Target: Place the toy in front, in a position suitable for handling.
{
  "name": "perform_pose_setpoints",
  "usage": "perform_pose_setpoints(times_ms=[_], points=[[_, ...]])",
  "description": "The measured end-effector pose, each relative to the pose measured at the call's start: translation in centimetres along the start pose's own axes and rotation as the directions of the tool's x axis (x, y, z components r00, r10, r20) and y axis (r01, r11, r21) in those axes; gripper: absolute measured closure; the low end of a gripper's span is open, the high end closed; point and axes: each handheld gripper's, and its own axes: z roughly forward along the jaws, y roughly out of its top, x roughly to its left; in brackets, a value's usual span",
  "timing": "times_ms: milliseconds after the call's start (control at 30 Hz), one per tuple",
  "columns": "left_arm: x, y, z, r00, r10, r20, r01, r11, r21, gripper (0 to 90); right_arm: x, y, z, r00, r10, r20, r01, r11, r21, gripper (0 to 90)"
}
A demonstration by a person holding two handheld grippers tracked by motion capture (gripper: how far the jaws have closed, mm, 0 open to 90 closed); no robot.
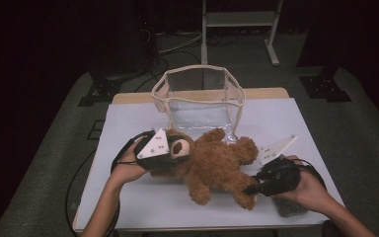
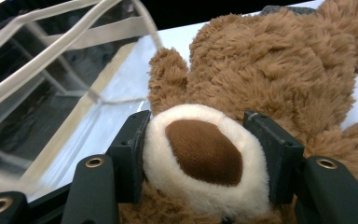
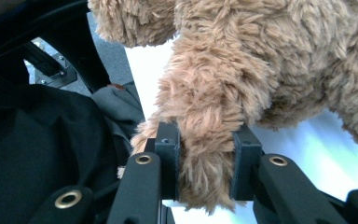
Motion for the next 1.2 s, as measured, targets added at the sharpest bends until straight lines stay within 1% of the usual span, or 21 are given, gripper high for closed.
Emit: perform_pose_setpoints(times_ms=[100,200,267,367,433,500,567,633,700,733,767,800,833,933,1033,1067,1133,1200], points=[[-0.2,0.3,1.7,0.9999,-0.005,0.015,0.005,1.0,-0.005,43.4,-0.4,-1.4,-0.8,0.9996,0.016,0.024,-0.016,1.0,-0.002,69.2],[-0.8,0.0,3.3,0.9993,-0.015,0.034,0.015,0.9999,0.004,43.3,-1.0,-2.5,-1.1,0.9988,0.029,0.039,-0.03,1.0,0.01,69.1],[-1.3,-0.6,4.2,0.9983,-0.03,0.051,0.029,0.9994,0.019,43.3,-1.3,-3.4,-1.0,0.9983,0.037,0.045,-0.038,0.999,0.02,69.0],[-1.9,-1.4,5.1,0.9963,-0.048,0.071,0.045,0.9981,0.042,43.0,-2.0,-4.8,-0.2,0.9972,0.059,0.045,-0.061,0.997,0.04,68.9],[-2.1,-1.8,5.1,0.9946,-0.072,0.076,0.069,0.9969,0.038,42.7,-2.3,-5.6,0.3,0.9966,0.073,0.039,-0.074,0.997,0.028,68.6],[-2.3,-2.0,4.8,0.9942,-0.075,0.077,0.072,0.9962,0.05,42.3,-2.2,-5.9,0.6,0.9972,0.057,0.049,-0.058,0.998,0.024,68.0],[-2.5,-2.1,4.7,0.9949,-0.068,0.074,0.063,0.9954,0.072,41.3,-2.0,-5.9,0.9,0.9974,0.05,0.052,-0.051,0.998,0.024,66.5],[-2.6,-2.2,4.6,0.9945,-0.071,0.076,0.065,0.9947,0.079,40.2,-1.8,-5.9,1.0,0.9974,0.042,0.058,-0.043,0.999,0.025,63.2],[-2.8,-2.5,4.5,0.9937,-0.081,0.078,0.075,0.9941,0.078,39.5,-1.7,-5.9,1.0,0.998,0.038,0.05,-0.039,0.999,0.017,58.6],[-2.8,-2.6,4.4,0.9931,-0.087,0.079,0.08,0.9936,0.079,39.3,-1.5,-6.0,1.0,0.9977,0.042,0.053,-0.043,0.999,0.011,54.6],[-2.8,-2.6,4.4,0.9931,-0.085,0.08,0.078,0.9935,0.083,39.1,-1.5,-6.1,0.8,0.9981,0.037,0.05,-0.038,0.999,0.003,51.6],[-2.7,-2.6,4.3,0.9931,-0.085,0.081,0.078,0.9933,0.085,39.0,-1.4,-6.2,0.6,0.9984,0.043,0.037,-0.042,0.999,-0.013,49.5],[-2.7,-2.6,4.3,0.9929,-0.086,0.082,0.079,0.9931,0.088,38.8,-1.4,-6.4,0.2,0.9983,0.047,0.035,-0.046,0.998,-0.029,47.3],[-2.7,-2.7,4.2,0.9924,-0.093,0.081,0.085,0.9924,0.088,38.5,-1.7,-7.0,-1.2,0.9967,0.064,0.049,-0.06,0.995,-0.077,41.5],[-2.8,-2.7,4.2,0.9923,-0.093,0.083,0.085,0.9922,0.091,38.2,-2.4,-8.2,-2.9,0.9896,0.1,0.103,-0.088,0.989,-0.122,39.6],[-2.8,-2.7,4.2,0.9924,-0.089,0.085,0.081,0.9923,0.093,38.0,-2.9,-8.8,-3.4,0.9847,0.117,0.13,-0.098,0.985,-0.142,39.4],[-2.8,-2.6,4.1,0.9924,-0.088,0.086,0.08,0.9922,0.096,37.6,-3.7,-9.7,-4.1,0.9719,0.153,0.179,-0.125,0.979,-0.162,38.3],[-2.8,-2.6,4.1,0.9924,-0.086,0.088,0.077,0.9922,0.098,37.0,-4.6,-10.6,-4.4,0.9621,0.183,0.202,-0.149,0.974,-0.174,38.1]])
